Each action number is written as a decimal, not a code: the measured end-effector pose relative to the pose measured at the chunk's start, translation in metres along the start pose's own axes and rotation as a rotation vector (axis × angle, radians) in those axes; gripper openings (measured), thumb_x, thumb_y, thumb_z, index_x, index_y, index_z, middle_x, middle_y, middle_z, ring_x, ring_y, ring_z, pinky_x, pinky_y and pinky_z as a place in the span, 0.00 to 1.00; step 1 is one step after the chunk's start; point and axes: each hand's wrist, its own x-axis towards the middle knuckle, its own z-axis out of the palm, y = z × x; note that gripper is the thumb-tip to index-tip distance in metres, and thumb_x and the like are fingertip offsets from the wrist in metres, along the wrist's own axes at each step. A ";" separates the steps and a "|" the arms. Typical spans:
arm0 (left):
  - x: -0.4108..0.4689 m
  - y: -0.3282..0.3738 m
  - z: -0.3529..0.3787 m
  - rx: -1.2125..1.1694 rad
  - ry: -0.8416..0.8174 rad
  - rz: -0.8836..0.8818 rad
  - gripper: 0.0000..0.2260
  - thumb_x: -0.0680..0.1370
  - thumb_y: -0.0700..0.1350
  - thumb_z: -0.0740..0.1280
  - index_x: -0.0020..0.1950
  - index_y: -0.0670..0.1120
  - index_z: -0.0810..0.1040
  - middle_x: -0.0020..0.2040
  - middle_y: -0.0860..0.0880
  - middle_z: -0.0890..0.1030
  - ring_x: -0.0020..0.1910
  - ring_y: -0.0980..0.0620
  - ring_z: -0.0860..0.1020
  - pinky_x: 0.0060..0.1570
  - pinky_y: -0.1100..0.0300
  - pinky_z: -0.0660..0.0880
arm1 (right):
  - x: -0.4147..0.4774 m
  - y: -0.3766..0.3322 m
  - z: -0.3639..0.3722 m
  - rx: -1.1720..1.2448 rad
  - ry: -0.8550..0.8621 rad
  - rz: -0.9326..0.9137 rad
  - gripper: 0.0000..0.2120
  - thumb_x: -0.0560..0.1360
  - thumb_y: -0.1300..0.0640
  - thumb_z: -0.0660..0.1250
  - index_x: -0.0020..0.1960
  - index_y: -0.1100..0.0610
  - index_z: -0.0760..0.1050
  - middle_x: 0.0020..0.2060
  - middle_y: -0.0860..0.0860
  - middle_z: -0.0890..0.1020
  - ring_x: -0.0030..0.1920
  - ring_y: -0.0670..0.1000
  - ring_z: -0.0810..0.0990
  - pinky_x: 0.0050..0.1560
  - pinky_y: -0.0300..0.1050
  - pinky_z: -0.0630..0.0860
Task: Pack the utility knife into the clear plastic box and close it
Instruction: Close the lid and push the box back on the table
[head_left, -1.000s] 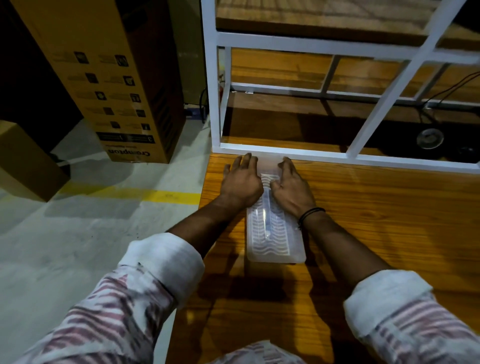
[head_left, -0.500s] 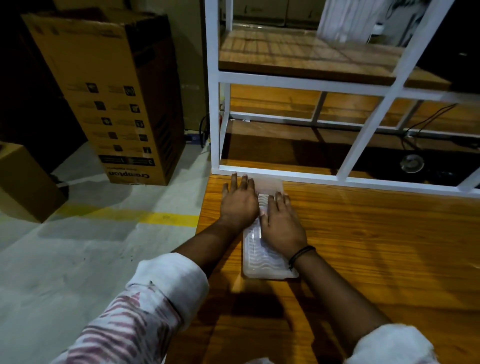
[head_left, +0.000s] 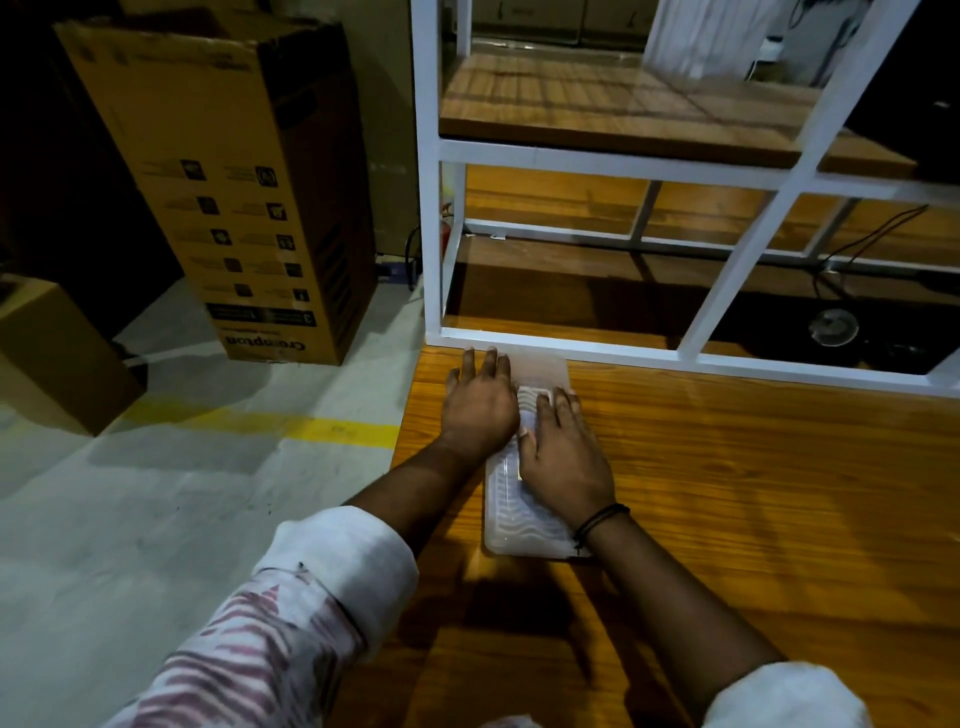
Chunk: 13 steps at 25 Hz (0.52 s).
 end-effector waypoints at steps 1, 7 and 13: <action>0.000 0.000 0.001 -0.006 0.005 -0.006 0.27 0.85 0.50 0.53 0.83 0.43 0.56 0.84 0.43 0.58 0.83 0.37 0.50 0.79 0.39 0.55 | 0.000 0.000 0.000 0.000 -0.003 0.002 0.32 0.83 0.45 0.51 0.82 0.61 0.53 0.82 0.59 0.55 0.83 0.58 0.50 0.81 0.52 0.52; 0.001 0.000 0.002 -0.033 0.004 -0.024 0.25 0.86 0.51 0.51 0.83 0.44 0.57 0.84 0.44 0.58 0.83 0.37 0.52 0.79 0.39 0.57 | 0.001 0.001 0.001 -0.011 -0.016 -0.003 0.33 0.83 0.44 0.50 0.82 0.62 0.52 0.82 0.60 0.55 0.83 0.59 0.50 0.81 0.54 0.54; -0.001 0.003 0.000 -0.050 -0.016 -0.055 0.25 0.86 0.51 0.51 0.83 0.45 0.56 0.84 0.45 0.56 0.83 0.38 0.52 0.78 0.40 0.57 | 0.003 0.003 0.000 0.004 -0.041 -0.023 0.33 0.82 0.45 0.49 0.82 0.62 0.53 0.82 0.61 0.54 0.83 0.59 0.48 0.82 0.53 0.49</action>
